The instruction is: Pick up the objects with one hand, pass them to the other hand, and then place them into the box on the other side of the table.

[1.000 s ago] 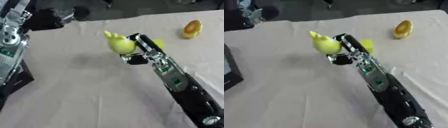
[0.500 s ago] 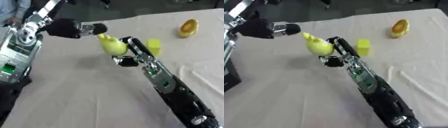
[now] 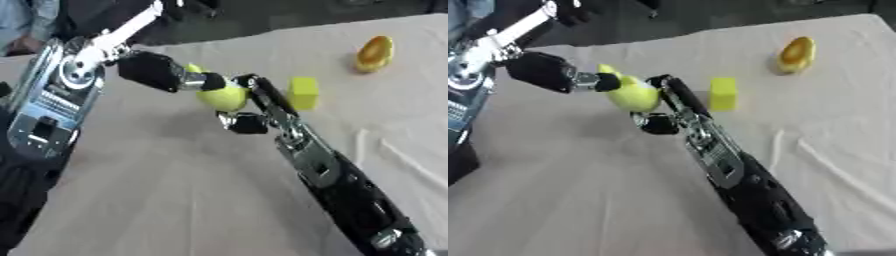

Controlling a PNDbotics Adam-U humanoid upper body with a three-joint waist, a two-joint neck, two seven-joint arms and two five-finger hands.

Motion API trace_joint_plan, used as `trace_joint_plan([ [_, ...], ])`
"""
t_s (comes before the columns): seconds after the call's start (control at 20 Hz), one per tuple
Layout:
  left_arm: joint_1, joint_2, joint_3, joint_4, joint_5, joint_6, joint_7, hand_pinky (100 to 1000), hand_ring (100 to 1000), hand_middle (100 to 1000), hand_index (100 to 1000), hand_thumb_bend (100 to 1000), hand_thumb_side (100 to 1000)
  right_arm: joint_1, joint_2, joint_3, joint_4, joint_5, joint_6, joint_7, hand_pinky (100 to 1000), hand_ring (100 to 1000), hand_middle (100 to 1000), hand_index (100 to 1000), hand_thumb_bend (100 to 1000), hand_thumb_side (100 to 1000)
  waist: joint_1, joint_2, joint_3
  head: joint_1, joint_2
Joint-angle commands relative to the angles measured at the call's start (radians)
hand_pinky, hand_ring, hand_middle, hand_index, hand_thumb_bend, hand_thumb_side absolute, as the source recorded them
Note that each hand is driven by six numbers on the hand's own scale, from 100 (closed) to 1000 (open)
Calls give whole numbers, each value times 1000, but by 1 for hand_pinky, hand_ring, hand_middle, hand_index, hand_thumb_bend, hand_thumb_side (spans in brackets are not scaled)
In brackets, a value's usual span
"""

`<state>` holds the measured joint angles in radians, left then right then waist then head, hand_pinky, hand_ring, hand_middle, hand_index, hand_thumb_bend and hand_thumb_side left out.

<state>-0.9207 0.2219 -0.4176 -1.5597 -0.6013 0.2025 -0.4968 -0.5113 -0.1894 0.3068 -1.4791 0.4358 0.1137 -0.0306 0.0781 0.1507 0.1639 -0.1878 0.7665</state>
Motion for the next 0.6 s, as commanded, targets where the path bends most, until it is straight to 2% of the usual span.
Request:
trace_joint_plan([
  [0.05, -33, -6, -3, 35, -49, -13, -45, 839, 835, 842, 867, 708, 517, -23, 6, -2, -9, 11, 2, -14, 792, 666, 462, 557, 136, 100, 13, -29, 2, -3, 3],
  [0.25, -50, -20, -13, 87, -129, -40, -98, 847, 842, 846, 866, 666, 488, -28, 16, 0, -10, 17, 5, -19, 791, 666, 462, 557, 135, 100, 14, -29, 0, -4, 3],
  [0.45, -56, -28, -17, 124, -219, -81, -154, 850, 846, 846, 860, 596, 421, -32, 20, 2, -13, 15, 7, -15, 792, 666, 463, 557, 132, 100, 13, -29, 0, -4, 3],
  [0.6, -57, -31, -12, 133, -270, -106, -178, 853, 849, 848, 859, 563, 410, -33, 20, 3, -19, 9, 6, -14, 792, 665, 462, 557, 131, 100, 12, -28, -1, -3, 3],
])
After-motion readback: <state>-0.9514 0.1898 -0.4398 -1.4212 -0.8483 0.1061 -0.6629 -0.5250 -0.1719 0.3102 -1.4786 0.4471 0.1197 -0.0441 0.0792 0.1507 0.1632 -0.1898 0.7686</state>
